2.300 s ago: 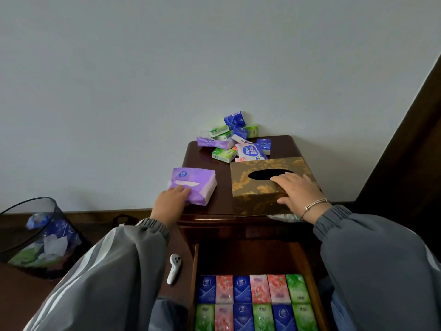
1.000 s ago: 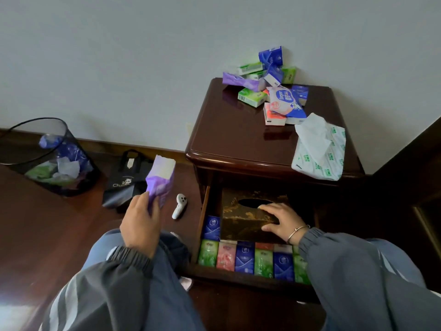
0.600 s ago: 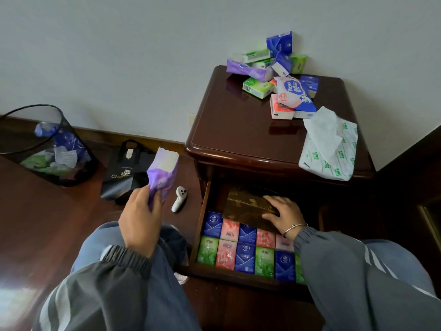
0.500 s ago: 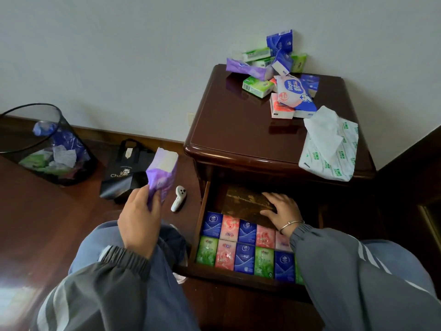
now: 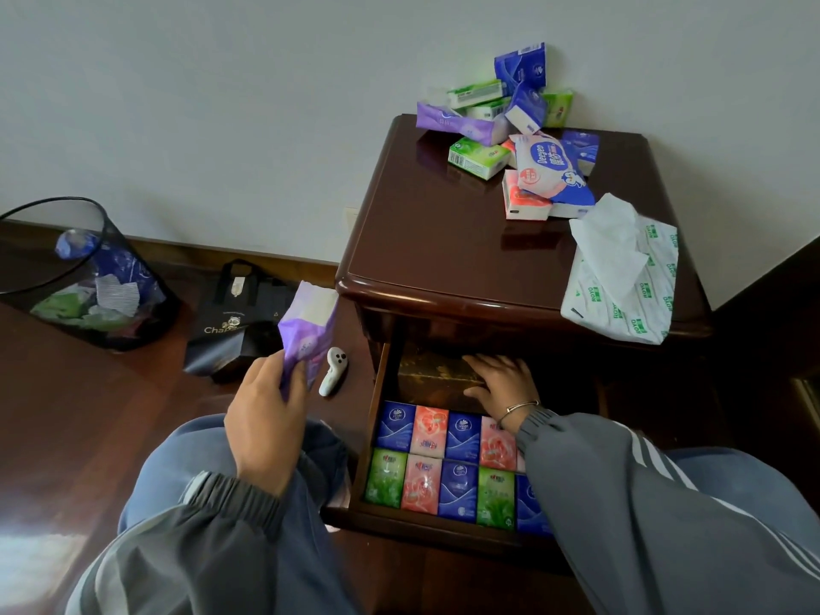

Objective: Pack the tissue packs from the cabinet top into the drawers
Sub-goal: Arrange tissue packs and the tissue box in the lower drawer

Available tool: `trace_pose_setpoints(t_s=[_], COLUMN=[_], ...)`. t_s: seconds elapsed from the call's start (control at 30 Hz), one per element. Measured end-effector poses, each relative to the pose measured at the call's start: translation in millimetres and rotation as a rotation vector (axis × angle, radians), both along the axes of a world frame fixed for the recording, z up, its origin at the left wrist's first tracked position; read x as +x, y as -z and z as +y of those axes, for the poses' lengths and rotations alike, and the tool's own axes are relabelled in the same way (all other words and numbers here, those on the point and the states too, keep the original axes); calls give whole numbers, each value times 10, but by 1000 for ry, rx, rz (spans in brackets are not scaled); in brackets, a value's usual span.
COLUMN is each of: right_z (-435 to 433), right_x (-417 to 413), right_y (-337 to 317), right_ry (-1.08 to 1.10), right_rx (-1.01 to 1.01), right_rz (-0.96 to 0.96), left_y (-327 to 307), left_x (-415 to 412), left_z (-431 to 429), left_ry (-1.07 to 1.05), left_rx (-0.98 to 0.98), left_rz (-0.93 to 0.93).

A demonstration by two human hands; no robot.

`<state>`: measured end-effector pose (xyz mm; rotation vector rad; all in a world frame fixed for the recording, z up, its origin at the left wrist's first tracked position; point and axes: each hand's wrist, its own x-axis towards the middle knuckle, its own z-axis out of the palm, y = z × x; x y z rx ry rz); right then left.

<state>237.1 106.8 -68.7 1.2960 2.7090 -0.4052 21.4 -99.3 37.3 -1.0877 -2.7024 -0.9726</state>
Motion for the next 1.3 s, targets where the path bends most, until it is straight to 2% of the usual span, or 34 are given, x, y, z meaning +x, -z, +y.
trace_pose_setpoints(t_s=[0.27, 0.4, 0.5, 0.6, 0.67, 0.73, 0.83, 1.13, 1.23, 1.3], right_z=[-49, -95, -108, -62, -37, -58, -158, -243, -295, -372], right_x=[157, 374, 560, 609, 556, 496, 429, 396, 448, 485], right_y=[27, 45, 103, 153, 172, 179, 183, 61, -94, -243], right_ry=[-89, -68, 188, 599, 704, 724, 723, 565, 492, 448], right_rx=[-65, -60, -99, -340, -483, -526, -522, -493, -499, -523], right_rz=[-46, 15, 211, 402, 453, 476, 449, 187, 75, 72], left_y=[-30, -24, -24, -20, -16, -20, -30, -20, -35, -40], left_x=[3, -3, 3, 9, 7, 9, 13, 39, 77, 118], left_z=[19, 18, 19, 23, 22, 24, 25, 50, 20, -18], left_ry=[-15, -12, -16, -16, -18, -26, -31, -51, -16, 61], left_rx=[4, -1, 2, 8, 5, 7, 18, 76, 111, 173], left_rz=[-8, -14, -11, -13, -18, -20, -8, 33, 108, 239])
